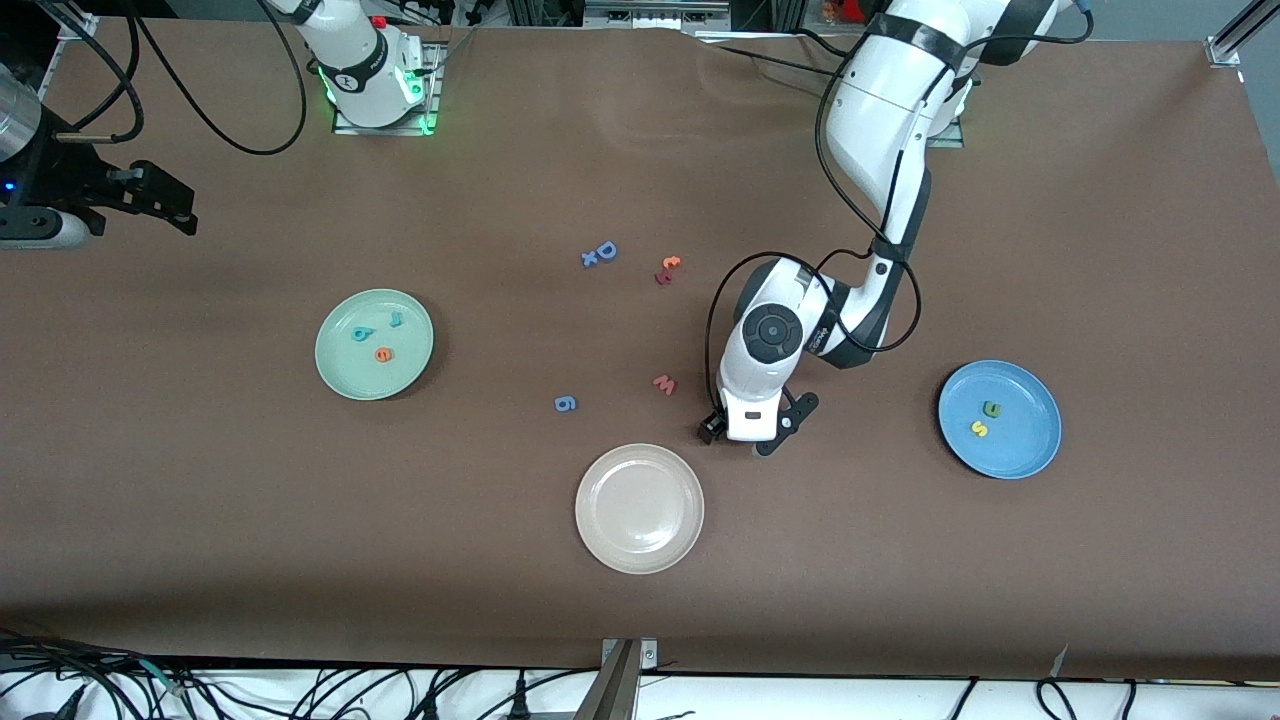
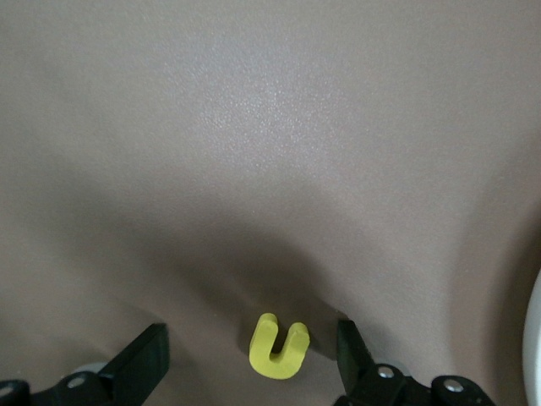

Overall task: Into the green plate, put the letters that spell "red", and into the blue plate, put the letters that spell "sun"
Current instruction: 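Grasp the yellow u with the left gripper and lift it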

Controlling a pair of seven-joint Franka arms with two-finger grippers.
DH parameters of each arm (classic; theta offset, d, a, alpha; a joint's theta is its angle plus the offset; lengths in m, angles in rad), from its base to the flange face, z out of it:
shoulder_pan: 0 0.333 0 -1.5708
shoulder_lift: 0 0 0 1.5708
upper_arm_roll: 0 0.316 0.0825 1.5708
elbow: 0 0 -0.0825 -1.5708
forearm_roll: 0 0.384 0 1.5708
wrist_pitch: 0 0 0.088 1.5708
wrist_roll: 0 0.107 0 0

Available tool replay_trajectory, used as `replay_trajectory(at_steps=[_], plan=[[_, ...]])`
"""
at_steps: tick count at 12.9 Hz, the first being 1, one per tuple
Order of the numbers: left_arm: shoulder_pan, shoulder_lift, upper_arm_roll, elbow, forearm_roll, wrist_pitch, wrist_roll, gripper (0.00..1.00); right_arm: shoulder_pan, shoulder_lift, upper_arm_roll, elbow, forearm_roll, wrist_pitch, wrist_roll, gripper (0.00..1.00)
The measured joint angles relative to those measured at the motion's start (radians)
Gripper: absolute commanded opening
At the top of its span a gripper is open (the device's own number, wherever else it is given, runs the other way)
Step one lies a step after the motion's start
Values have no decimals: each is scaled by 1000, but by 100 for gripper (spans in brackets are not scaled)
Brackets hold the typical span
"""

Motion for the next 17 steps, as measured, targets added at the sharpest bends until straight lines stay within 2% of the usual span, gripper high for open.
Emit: replay_trajectory(at_steps=[3,5,7,8,10,12,17], plan=[[-7,0,2,6,0,2,18,39,-2,3,0,-1,14,12,0,100],[-10,0,2,17,0,2,19,26,-3,6,0,-4,16,22,1,100],[-12,-1,2,23,0,1,33,22,-3,7,-1,-10,16,26,2,100],[-12,-1,2,23,0,1,42,13,-4,7,-5,-11,17,27,2,100],[-12,-1,2,23,0,1,62,0,-5,6,-26,-11,17,27,2,100],[-12,-2,8,23,0,1,146,0,-5,4,-39,-11,19,28,2,100],[34,-39,88,18,0,-56,525,0,-4,4,-41,-11,19,28,2,100]])
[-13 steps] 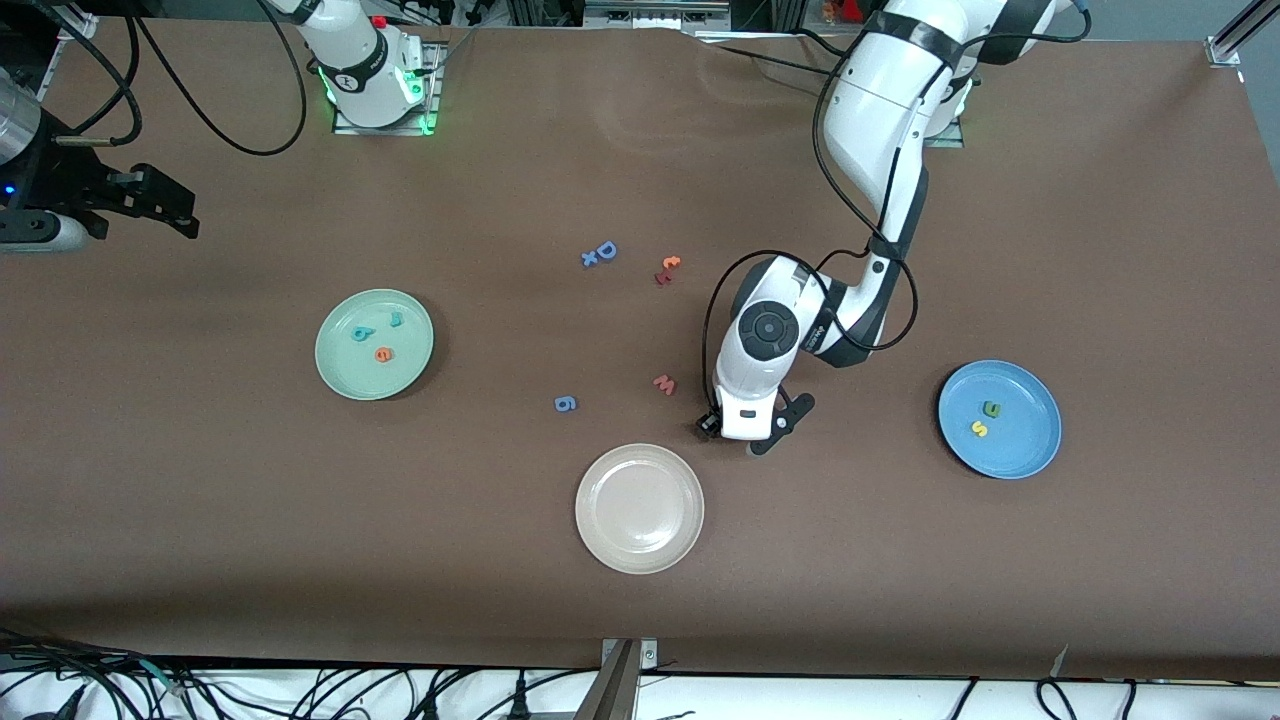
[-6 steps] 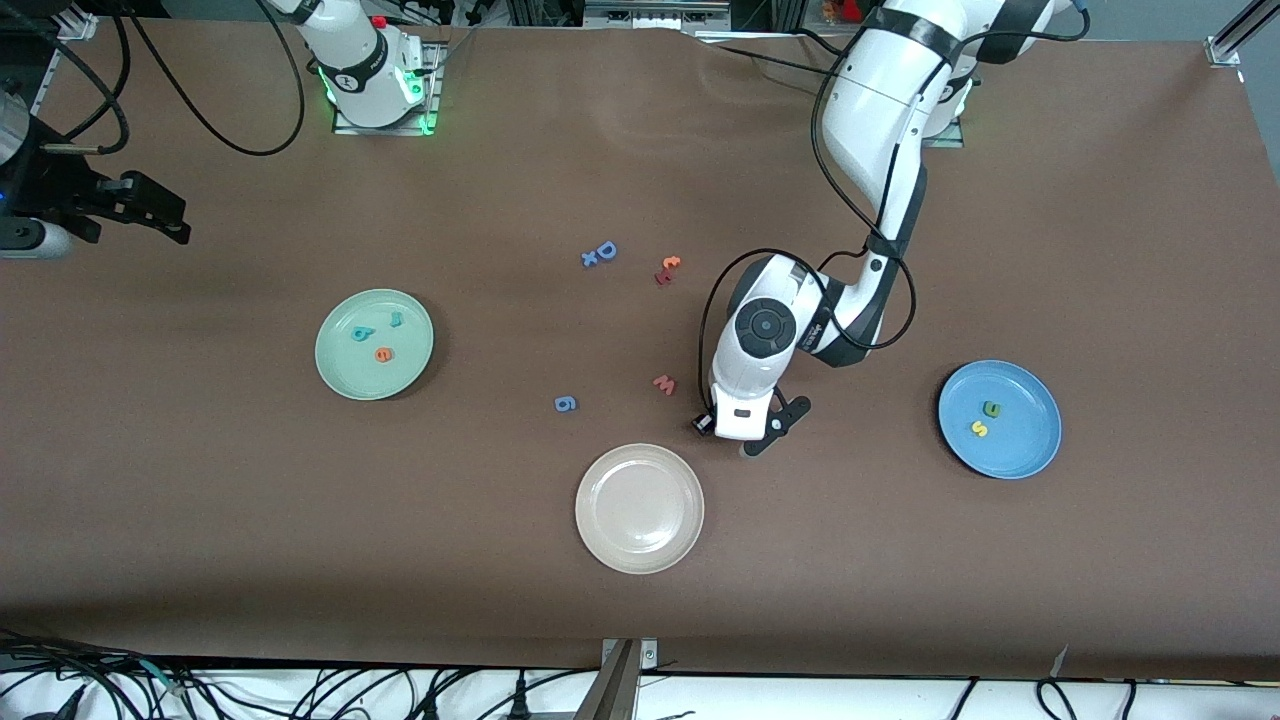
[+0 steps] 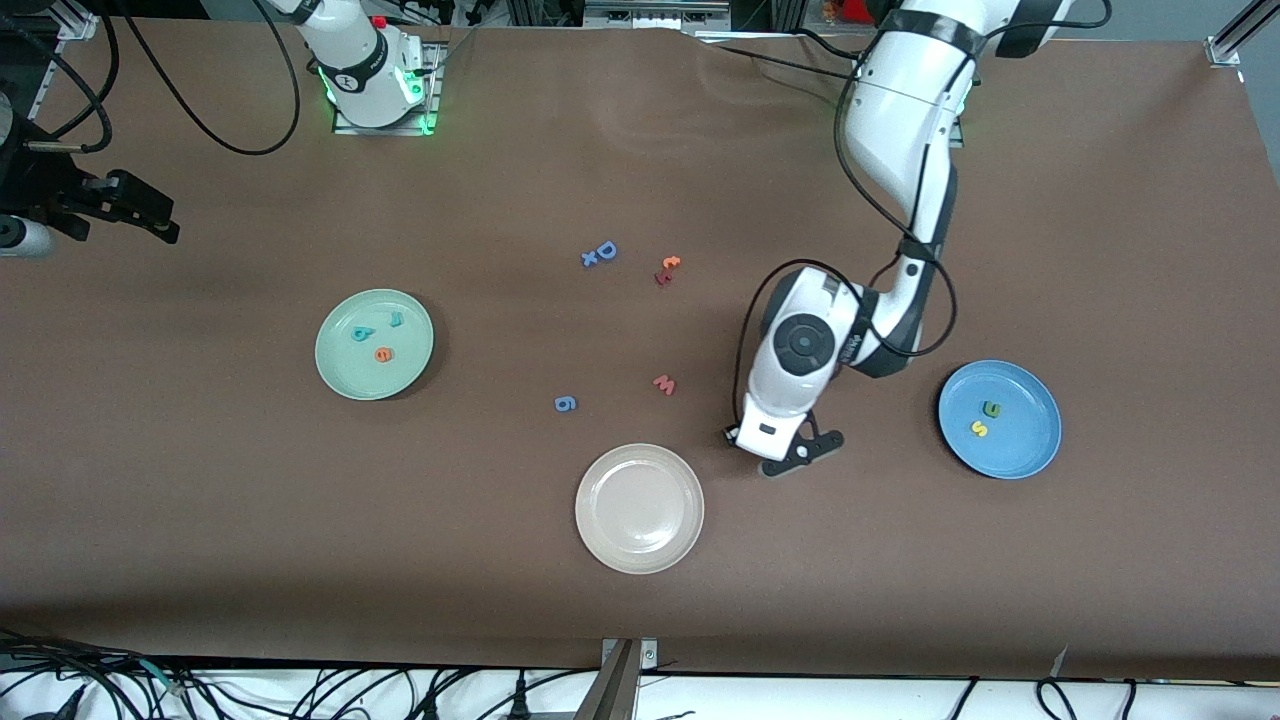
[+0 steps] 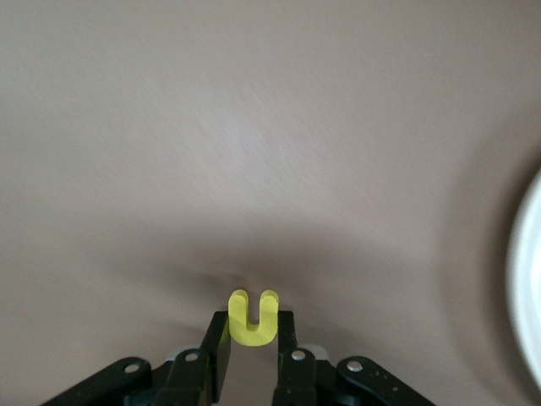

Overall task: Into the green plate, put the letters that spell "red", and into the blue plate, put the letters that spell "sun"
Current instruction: 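Grasp the yellow u with the left gripper and lift it, then lower the yellow u onto the blue plate and open the left gripper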

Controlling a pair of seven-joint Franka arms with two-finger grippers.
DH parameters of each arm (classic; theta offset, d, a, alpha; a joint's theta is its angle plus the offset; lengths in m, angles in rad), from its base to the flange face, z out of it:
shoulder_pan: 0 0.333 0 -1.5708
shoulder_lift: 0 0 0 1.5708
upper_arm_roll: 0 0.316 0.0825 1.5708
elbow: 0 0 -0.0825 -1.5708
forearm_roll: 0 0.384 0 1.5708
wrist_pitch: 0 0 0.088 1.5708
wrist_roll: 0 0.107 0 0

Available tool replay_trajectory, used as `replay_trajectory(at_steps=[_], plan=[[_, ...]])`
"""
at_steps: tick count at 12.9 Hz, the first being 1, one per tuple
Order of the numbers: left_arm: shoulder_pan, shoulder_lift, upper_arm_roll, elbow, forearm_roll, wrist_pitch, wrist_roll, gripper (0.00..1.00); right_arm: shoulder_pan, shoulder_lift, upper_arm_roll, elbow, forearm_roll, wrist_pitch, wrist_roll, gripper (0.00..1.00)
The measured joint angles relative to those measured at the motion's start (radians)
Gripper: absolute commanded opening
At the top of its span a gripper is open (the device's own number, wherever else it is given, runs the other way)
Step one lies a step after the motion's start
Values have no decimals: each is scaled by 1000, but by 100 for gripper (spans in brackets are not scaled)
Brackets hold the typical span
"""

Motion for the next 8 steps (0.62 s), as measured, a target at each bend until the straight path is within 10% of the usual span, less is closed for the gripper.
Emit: replay_trajectory(at_steps=[8], plan=[[244,-120,57,-117,0,-51,805,2,2,7,1,0,3,0,0,100]])
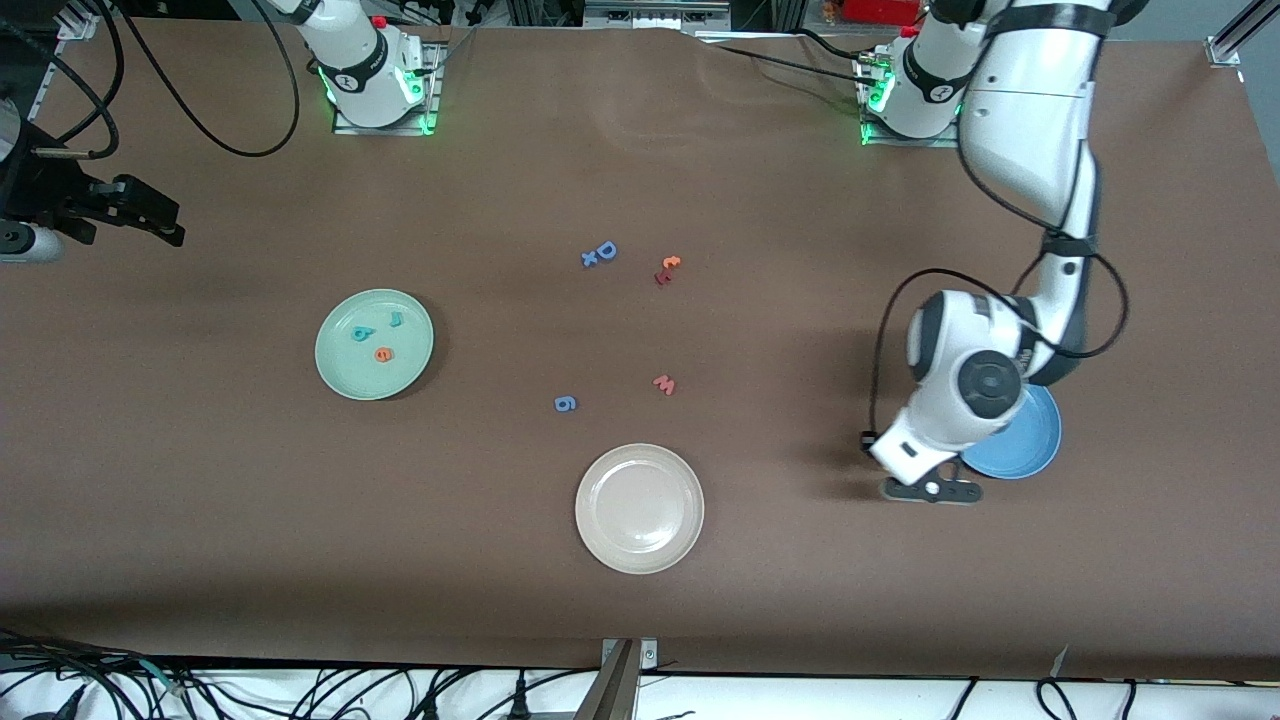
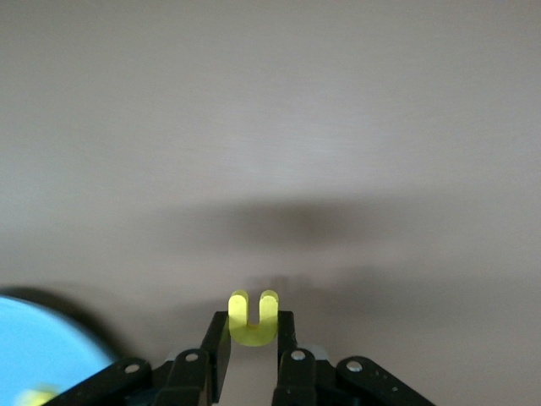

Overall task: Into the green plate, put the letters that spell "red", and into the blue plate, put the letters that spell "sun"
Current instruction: 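Lower the yellow u onto the blue plate and open the left gripper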

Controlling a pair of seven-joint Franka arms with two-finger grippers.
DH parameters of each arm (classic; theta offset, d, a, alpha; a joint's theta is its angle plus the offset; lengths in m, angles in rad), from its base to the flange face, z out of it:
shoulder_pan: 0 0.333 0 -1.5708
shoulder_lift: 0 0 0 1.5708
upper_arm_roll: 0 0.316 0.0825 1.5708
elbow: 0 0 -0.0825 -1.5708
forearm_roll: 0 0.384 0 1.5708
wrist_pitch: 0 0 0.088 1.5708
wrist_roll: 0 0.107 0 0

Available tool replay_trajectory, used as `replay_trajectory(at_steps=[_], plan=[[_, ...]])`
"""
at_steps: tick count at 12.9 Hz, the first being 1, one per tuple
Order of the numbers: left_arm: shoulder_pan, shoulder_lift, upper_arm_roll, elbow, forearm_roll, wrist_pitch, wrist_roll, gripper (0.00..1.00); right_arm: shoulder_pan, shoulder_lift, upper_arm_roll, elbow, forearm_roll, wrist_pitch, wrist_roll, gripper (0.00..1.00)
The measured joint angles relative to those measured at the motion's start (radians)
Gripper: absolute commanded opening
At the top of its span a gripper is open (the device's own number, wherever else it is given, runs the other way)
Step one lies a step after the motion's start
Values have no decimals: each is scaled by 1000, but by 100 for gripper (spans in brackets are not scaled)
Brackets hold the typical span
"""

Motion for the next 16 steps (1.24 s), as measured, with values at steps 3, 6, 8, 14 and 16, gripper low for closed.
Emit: replay_trajectory(at_steps=[3,6,8,14,16], plan=[[91,-55,1,-22,0,-85,217,3,0,0,0,0,0,0,0,100],[139,-76,1,-39,0,-114,388,4,0,0,0,0,0,0,0,100],[159,-76,1,-61,0,-115,452,6,0,0,0,0,0,0,0,100],[191,-52,-1,-126,0,-115,481,47,0,0,0,0,0,0,0,100],[191,-47,-3,-126,0,-115,481,54,0,0,0,0,0,0,0,100]])
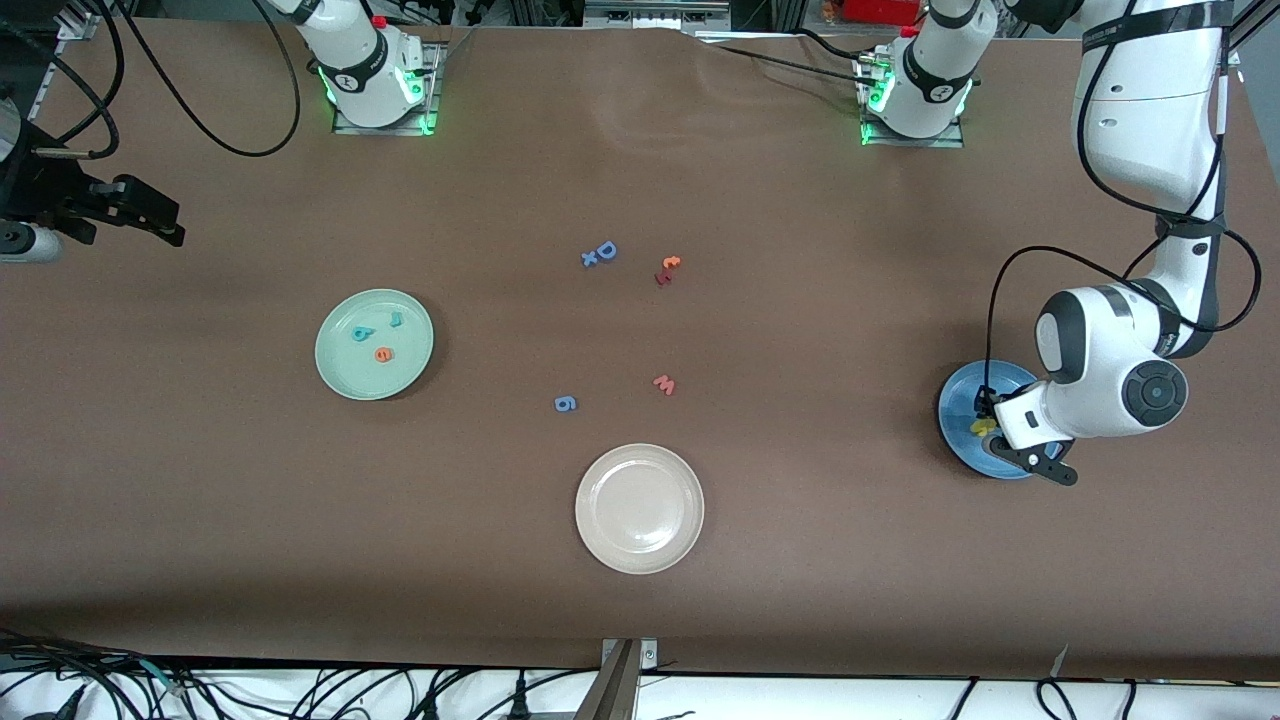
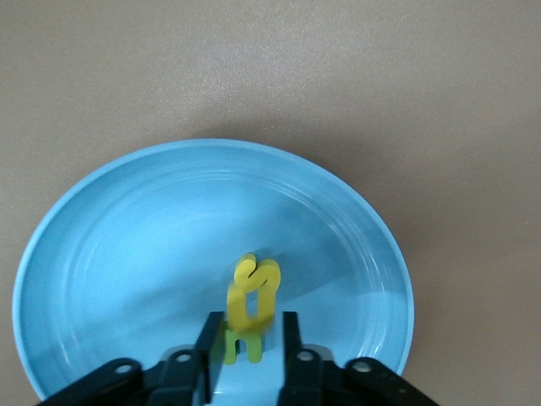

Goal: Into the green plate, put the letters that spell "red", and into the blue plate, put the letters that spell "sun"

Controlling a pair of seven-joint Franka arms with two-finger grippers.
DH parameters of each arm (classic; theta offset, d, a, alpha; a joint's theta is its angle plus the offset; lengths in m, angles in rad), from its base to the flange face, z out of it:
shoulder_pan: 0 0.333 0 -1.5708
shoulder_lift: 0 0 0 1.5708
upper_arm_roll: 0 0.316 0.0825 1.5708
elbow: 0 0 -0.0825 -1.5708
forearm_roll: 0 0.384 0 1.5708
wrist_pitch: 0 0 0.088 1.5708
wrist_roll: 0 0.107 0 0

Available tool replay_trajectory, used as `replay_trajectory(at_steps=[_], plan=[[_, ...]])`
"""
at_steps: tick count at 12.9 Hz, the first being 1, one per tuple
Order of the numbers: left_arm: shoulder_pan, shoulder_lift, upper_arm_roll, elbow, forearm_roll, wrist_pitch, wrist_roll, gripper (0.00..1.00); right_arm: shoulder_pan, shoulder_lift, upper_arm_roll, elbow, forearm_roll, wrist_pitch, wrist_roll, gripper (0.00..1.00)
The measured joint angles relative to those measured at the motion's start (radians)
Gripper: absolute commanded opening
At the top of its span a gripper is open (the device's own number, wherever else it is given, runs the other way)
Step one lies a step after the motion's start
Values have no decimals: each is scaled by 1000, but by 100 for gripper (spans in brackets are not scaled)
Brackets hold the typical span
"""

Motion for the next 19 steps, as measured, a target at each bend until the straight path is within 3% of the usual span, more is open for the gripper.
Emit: replay_trajectory(at_steps=[1,2,3,4,7,11,15,19], plan=[[0,1,0,0,0,0,0,55,0,0,0,0,0,0,0,100],[0,2,0,0,0,0,0,63,0,0,0,0,0,0,0,100],[0,3,-1,0,0,0,0,85,0,0,0,0,0,0,0,100],[0,2,-1,1,0,2,0,99,0,0,0,0,0,0,0,100],[-4,-50,-5,33,0,-15,-4,100,0,0,0,0,0,0,0,100],[-8,-293,-35,51,0,-226,-137,100,0,0,0,0,0,0,0,100],[24,-510,-168,44,72,-340,-319,100,1,0,1,0,0,0,0,100],[143,-587,-320,26,90,-358,-429,100,1,0,2,0,0,0,0,100]])
